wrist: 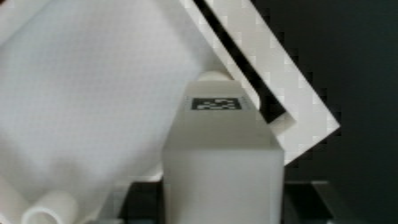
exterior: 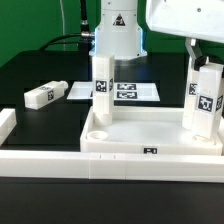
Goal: Assemble desk
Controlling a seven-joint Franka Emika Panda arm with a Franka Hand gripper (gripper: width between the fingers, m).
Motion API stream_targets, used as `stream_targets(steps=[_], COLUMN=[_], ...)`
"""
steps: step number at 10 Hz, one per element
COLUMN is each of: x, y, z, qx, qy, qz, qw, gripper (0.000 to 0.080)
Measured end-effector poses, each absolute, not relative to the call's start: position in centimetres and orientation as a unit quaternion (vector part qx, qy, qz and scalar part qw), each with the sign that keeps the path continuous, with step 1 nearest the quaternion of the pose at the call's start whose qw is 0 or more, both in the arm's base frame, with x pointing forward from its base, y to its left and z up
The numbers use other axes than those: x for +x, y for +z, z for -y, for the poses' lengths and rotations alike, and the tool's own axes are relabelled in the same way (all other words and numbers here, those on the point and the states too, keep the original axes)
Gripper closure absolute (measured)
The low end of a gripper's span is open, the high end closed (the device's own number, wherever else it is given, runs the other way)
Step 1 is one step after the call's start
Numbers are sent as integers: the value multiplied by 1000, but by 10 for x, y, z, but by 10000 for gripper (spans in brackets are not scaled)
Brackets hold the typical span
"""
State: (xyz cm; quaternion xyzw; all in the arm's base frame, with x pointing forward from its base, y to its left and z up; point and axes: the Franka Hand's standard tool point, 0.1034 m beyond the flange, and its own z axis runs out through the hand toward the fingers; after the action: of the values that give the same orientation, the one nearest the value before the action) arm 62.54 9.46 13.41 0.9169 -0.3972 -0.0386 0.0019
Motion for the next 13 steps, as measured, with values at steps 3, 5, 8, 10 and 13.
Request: stream_targets(steps=[3,5,8,10,13], x=[627,630,635,634,632], y=[134,133,133,132,130], z=[-89,-87,-89,-90,-90], qx=[869,834,774,759,805], qy=[-35,-27,-10,-10,-14], qz=[493,551,633,651,593], qw=[0,-4,-22,-21,-5], gripper=[509,509,509,353,165])
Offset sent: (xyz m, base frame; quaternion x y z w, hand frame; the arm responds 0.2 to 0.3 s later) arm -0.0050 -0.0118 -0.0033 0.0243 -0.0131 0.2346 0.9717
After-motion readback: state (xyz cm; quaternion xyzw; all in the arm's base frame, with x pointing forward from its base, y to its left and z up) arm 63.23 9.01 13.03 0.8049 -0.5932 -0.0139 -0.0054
